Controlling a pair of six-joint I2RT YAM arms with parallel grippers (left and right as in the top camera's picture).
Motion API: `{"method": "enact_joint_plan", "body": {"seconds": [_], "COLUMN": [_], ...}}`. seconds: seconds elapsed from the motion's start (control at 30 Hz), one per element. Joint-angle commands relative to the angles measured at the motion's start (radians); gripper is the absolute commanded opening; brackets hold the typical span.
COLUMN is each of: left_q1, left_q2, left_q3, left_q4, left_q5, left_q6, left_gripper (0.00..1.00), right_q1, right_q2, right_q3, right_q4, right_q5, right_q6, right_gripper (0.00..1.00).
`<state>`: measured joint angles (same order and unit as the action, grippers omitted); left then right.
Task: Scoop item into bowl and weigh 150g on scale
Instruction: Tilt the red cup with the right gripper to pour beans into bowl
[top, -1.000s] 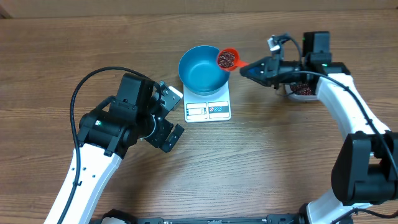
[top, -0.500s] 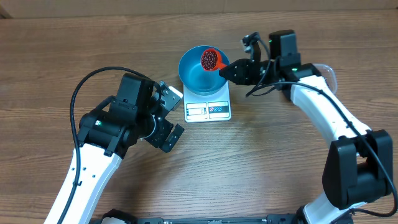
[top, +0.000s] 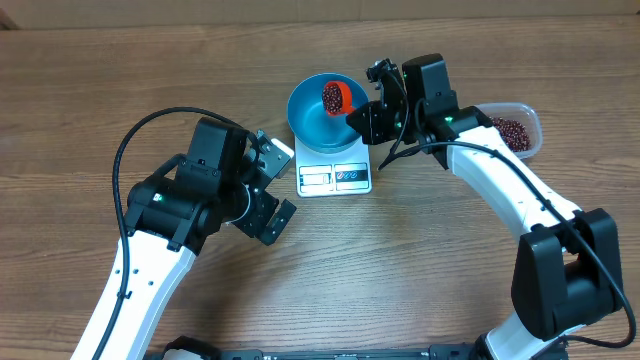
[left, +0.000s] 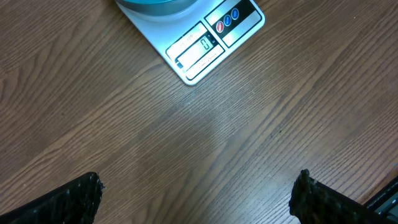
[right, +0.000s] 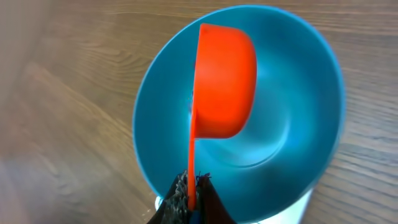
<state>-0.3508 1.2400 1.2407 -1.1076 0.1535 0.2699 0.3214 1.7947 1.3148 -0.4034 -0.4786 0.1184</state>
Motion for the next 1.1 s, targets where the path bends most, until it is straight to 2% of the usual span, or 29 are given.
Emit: {"method": "enact_joint_plan", "body": {"seconds": [0.0,0.6,1.07], "left_q1": [0.004,0.004,0.004], "left_q2": [0.002,0.002,0.002], "left_q3": [0.024,0.024,0.024], "left_q4": [0.001,0.001,0.001], "left_q5": [0.001,0.001,0.001], "left_q6": [0.022,0.022,0.022], "left_gripper": [1.0,1.0,1.0], "right_q1": [0.0,0.0,0.0], "right_q2": [0.003,0.003,0.003], "right_q3": [0.02,0.02,0.02], "right_q4": [0.015,0.013,0.005], "right_q5": [0.082,0.124,0.145], "right_q6": [-0.02,-0.154,-0.187], "right_gripper": [0.04,0.04,0.04]}}
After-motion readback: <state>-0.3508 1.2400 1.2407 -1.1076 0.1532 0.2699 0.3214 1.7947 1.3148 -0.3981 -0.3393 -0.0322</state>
